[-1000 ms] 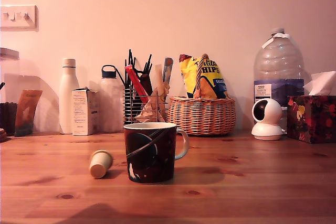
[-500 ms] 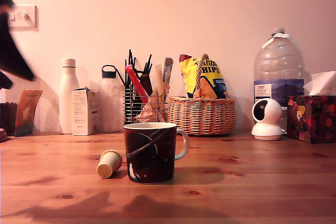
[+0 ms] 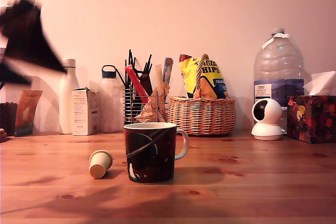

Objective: Pick up the coffee capsules from the table one by one and drop them inside the nearest coffee cup

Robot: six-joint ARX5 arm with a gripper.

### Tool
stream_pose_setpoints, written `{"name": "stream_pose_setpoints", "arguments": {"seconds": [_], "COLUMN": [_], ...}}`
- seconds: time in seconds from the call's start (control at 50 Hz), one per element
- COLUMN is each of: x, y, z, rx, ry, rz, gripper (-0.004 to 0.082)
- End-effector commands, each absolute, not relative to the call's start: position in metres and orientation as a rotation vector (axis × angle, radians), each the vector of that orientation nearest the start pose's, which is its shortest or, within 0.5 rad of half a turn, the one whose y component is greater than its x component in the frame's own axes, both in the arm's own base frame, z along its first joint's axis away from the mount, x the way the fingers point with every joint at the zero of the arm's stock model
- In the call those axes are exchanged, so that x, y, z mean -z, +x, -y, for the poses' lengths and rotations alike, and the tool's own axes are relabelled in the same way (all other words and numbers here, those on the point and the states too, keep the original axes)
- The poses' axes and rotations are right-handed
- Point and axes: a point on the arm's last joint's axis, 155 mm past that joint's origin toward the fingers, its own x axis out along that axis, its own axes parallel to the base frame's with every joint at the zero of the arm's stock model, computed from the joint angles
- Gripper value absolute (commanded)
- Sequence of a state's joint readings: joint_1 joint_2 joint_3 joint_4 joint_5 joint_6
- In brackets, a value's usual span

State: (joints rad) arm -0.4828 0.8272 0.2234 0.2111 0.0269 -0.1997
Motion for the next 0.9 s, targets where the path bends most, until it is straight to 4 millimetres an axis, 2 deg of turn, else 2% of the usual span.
{"name": "stream_pose_setpoints", "arguments": {"seconds": [0.0,0.34,0.88], "x": [-0.107,-0.094,-0.069], "y": [0.271,0.27,0.28], "z": [0.147,0.144,0.164], "rx": [0.462,0.455,0.49], "ry": [-0.089,-0.081,-0.074], "rz": [-0.411,-0.407,-0.443], "gripper": [0.0661,0.0661,0.0661]}}
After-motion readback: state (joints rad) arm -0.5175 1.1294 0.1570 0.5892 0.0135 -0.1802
